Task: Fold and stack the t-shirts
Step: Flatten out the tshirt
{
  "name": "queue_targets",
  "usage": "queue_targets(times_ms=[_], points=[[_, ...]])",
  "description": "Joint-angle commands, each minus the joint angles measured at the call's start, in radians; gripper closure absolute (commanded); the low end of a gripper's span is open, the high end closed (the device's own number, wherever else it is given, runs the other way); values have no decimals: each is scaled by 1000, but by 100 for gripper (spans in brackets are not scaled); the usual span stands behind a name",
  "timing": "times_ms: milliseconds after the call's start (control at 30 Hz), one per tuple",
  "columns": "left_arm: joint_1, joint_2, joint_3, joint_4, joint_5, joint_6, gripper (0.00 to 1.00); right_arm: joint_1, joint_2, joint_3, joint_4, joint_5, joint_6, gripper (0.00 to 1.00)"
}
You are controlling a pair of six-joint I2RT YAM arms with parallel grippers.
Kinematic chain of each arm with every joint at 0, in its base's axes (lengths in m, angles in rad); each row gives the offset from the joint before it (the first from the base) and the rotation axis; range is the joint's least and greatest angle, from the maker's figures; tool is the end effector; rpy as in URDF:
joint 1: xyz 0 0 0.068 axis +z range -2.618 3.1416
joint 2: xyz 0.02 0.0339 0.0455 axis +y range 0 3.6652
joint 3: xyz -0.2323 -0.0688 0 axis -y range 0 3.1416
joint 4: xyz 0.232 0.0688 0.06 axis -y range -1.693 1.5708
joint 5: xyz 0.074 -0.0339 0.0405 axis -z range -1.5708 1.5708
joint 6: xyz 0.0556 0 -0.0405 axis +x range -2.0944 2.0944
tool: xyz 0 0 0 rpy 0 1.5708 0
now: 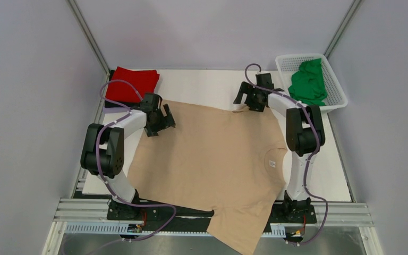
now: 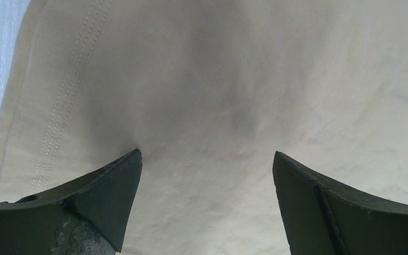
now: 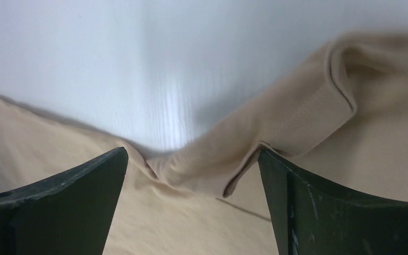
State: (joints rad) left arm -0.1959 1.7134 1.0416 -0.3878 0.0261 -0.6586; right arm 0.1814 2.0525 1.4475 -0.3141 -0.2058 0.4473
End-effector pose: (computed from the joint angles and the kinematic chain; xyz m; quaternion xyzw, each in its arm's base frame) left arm 0.3286 -0.0667 0.1330 -0.2186 0.9424 -0.1162 0.2248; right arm 0.4214 0.0888 0.1347 0.0923 0.9384 0.1910 0.2727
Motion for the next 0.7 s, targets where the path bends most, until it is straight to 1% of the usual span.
queue_targets(times_ms=[0,167,233,300,367,433,500,567,667], points=[[1,12,32,-28,-68,19,0,15,111,183,61,27,10,0],[0,18,43,-33,-55,19,0,17,277,478,63,-17,53,0],[1,11,53,-40,-54,19,0,18,326,571,63,-23,62,0],[1,-5,64,-48,-52,21,0,18,333,618,63,-16,54,0],[1,-27,74,-52,-52,25,0,18,298,616,64,-9,28,0],[1,-52,81,-50,-51,31,0,19,212,559,64,-1,-5,0],[1,-71,90,-49,-43,35,0,18,102,437,63,16,-26,0],[1,-84,101,-48,-35,43,0,18,-33,267,56,47,-25,0],[1,-95,120,-55,-12,51,0,19,-231,-6,-12,103,27,0]])
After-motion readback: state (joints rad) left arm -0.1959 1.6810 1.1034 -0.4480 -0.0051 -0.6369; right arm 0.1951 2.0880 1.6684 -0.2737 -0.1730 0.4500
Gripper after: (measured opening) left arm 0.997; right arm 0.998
